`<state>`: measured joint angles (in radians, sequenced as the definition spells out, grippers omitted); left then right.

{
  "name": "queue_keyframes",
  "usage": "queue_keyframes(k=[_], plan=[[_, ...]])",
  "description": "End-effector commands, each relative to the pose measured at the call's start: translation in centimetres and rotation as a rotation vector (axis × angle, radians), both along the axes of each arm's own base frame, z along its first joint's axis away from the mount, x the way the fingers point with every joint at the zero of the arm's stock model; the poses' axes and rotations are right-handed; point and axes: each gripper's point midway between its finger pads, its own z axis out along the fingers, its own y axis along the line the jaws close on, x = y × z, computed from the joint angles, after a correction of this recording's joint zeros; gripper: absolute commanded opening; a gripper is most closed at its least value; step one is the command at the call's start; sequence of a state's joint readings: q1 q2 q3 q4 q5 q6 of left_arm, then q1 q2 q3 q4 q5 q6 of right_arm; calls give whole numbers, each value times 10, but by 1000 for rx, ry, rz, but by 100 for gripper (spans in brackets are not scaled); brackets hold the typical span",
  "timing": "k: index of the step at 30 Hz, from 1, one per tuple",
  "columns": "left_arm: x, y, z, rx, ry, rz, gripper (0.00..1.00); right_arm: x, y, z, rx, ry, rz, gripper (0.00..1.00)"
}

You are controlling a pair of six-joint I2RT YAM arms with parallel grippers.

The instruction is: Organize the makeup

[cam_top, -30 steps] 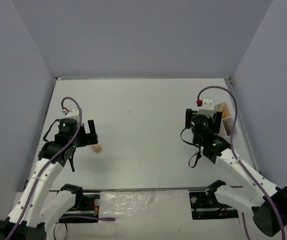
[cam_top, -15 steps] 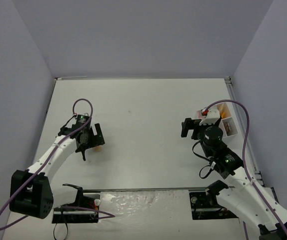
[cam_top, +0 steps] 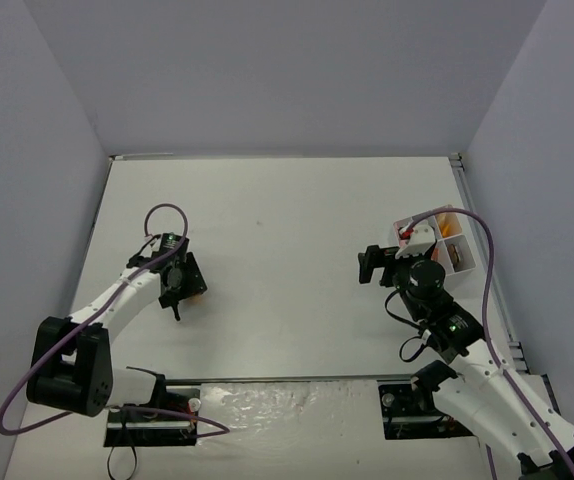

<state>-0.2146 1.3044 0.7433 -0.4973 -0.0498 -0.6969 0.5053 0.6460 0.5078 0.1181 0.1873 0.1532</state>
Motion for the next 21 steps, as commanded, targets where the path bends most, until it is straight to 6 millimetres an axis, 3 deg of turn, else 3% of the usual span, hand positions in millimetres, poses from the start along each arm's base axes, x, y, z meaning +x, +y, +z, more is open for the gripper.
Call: queue_keyframes(k=[1, 5, 11, 14, 21], plan=[[24, -2, 7, -11, -70, 41, 58, 7, 8, 18, 35, -71, 25, 100], [27, -5, 3, -26, -66, 39, 52, 6, 8, 20, 41, -76, 26, 100], [32, -11, 6, -53, -91, 38, 29, 5, 11, 19, 48, -70, 38, 100], [40, -21, 25, -80, -169, 0, 16, 3, 18, 23, 63, -67, 75, 100], [45, -85, 89, -299, -450, -243, 10, -14, 66, 39, 163, -30, 334, 100]])
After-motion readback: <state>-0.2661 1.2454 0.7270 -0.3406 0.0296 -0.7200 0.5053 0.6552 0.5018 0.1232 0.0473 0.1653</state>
